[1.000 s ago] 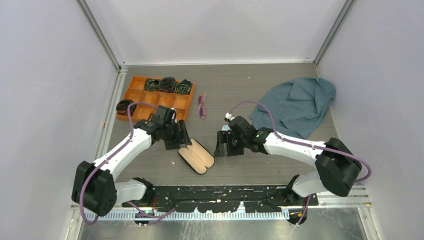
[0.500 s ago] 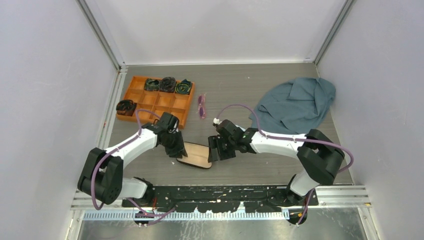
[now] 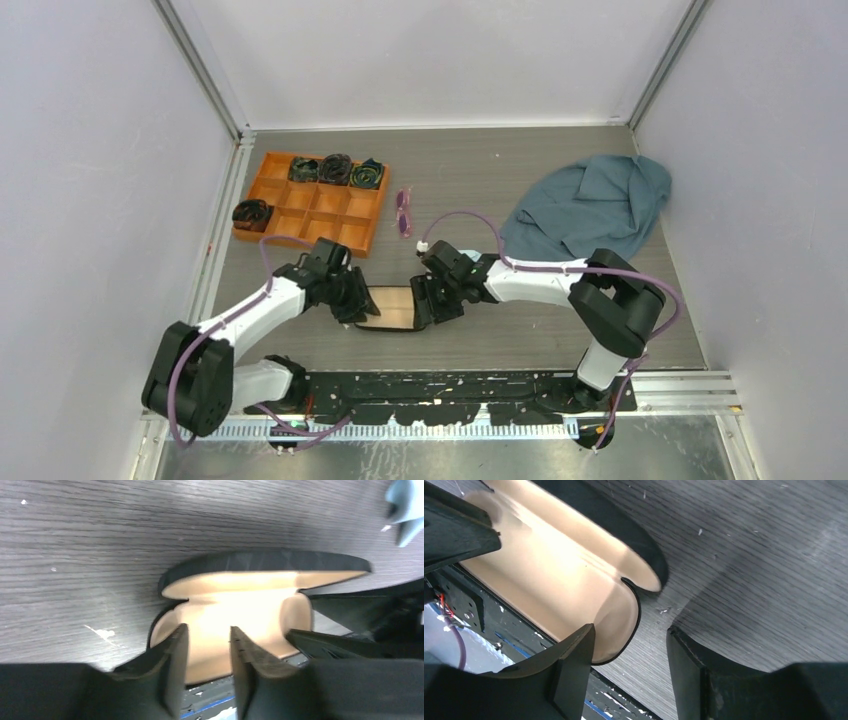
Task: Organize the sunglasses
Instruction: Adjust the sunglasses case at the center of the board.
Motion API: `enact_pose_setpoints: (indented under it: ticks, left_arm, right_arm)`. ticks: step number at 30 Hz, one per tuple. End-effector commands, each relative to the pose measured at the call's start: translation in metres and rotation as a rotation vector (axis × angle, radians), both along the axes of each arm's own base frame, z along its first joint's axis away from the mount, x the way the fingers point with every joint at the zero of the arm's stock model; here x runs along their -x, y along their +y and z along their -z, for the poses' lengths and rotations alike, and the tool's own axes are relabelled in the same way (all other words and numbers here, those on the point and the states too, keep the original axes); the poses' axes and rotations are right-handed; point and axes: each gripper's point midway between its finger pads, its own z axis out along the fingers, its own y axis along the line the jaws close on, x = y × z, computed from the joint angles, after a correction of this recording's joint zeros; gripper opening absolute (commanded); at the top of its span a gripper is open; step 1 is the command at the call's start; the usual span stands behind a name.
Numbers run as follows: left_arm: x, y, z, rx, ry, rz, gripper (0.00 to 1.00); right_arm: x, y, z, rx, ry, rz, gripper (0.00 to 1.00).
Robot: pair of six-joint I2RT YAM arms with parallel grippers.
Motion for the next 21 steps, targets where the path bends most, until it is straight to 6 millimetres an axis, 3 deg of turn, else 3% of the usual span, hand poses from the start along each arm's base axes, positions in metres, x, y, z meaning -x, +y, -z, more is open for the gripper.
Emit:
enact_pose_setpoints:
  ticks: [1, 6, 9, 14, 21]
  left_arm:
    - [-0.012, -0.009, -0.039, 0.080, -0.105, -0.005, 0.45]
    - [-0.019, -0.003, -0.079, 0.060, -0.204, -0.009, 0.49]
    - [-0.020, 0.000, -0.088, 0.046, -0.219, -0.004, 0.50]
    - [-0.022, -0.001, -0.088, 0.036, -0.211, 0.005, 0.50]
    - [-0.024, -0.003, -0.079, 0.031, -0.187, 0.009, 0.50]
  right_arm:
    - [0.010, -0.004, 0.013, 0.057, -0.005, -0.094, 0.59]
    - [0.000, -0.027, 0.033, 0.216, -0.098, -0.127, 0.58]
    - [-0.010, -0.039, 0.039, 0.292, -0.168, -0.130, 0.57]
    - [-0.024, -0.057, 0.043, 0.386, -0.250, -0.118, 0.56]
    - [-0.030, -0.059, 0.011, 0.352, -0.321, -0.083, 0.63]
